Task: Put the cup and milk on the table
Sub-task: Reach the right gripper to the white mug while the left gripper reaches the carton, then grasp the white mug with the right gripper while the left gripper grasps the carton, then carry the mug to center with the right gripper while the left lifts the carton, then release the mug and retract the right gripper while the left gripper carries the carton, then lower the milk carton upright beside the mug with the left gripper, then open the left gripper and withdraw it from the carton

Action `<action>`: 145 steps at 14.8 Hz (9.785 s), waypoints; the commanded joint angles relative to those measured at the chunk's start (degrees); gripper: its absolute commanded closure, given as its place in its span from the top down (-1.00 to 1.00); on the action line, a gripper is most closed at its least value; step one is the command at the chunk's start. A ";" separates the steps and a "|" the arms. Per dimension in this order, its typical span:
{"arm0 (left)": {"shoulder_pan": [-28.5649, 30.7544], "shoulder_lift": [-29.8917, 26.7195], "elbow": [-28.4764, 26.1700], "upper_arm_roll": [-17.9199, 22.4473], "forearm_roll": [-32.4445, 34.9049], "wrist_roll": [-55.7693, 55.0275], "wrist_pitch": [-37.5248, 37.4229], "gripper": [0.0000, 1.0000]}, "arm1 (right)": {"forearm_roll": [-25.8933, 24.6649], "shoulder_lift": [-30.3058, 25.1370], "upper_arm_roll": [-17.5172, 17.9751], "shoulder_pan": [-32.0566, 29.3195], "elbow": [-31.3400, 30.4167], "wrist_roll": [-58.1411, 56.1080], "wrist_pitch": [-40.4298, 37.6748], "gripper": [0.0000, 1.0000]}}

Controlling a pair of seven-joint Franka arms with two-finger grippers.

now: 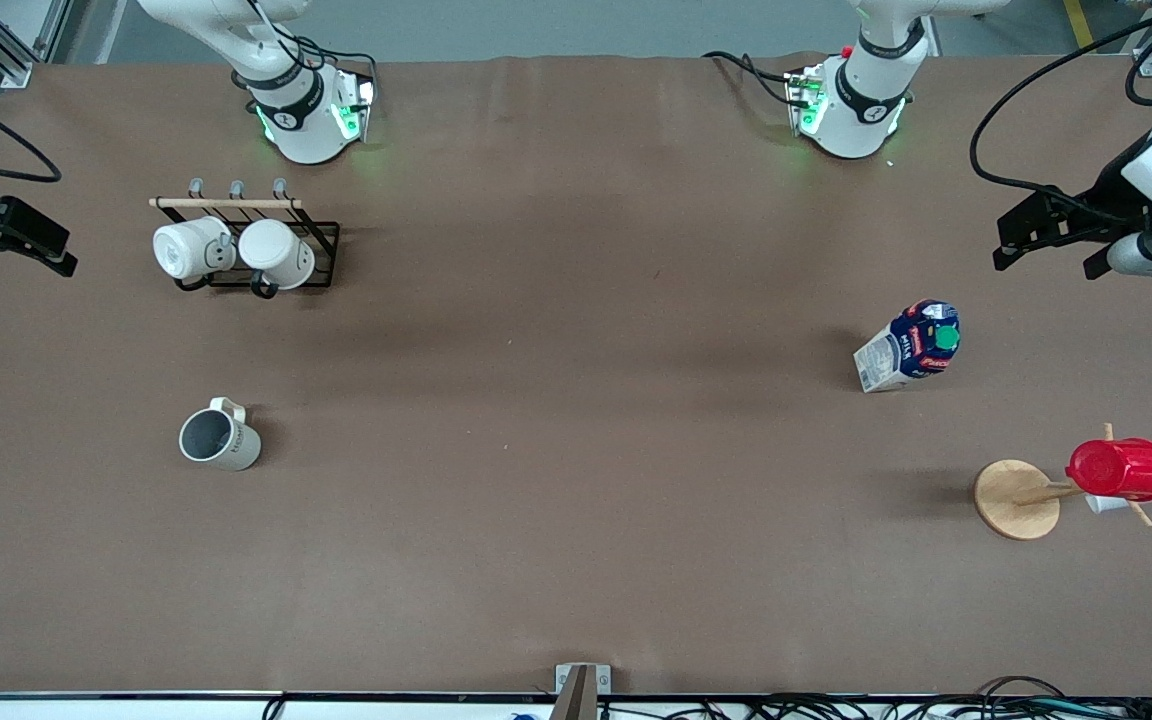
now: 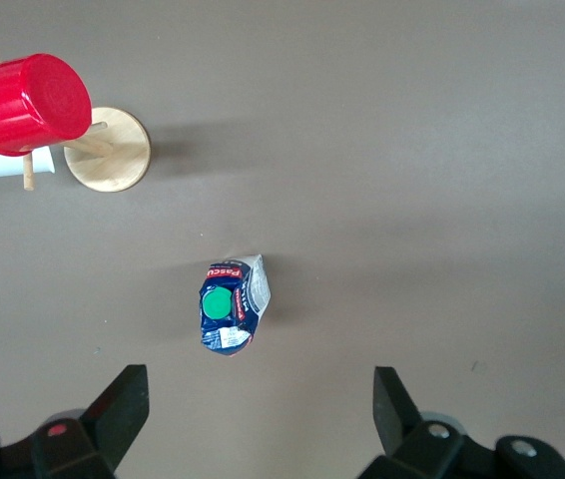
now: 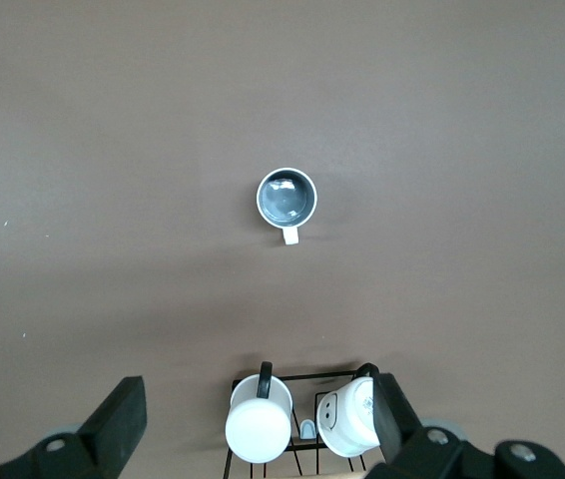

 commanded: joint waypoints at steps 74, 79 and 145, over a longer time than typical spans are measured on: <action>-0.26 8.55 -18.90 -8.71 3.10 -1.92 17.77 -0.89 | -9.33 37.58 18.73 26.31 -4.03 57.46 39.52 1.00; -0.70 16.09 -12.94 -19.16 0.56 -12.01 17.77 -0.97 | -15.39 25.11 18.73 17.19 -4.12 56.67 29.87 1.00; -3.60 5.84 -0.53 -1.35 2.13 -7.82 4.76 0.90 | 1.92 3.73 4.05 -2.34 4.05 3.84 -2.50 1.00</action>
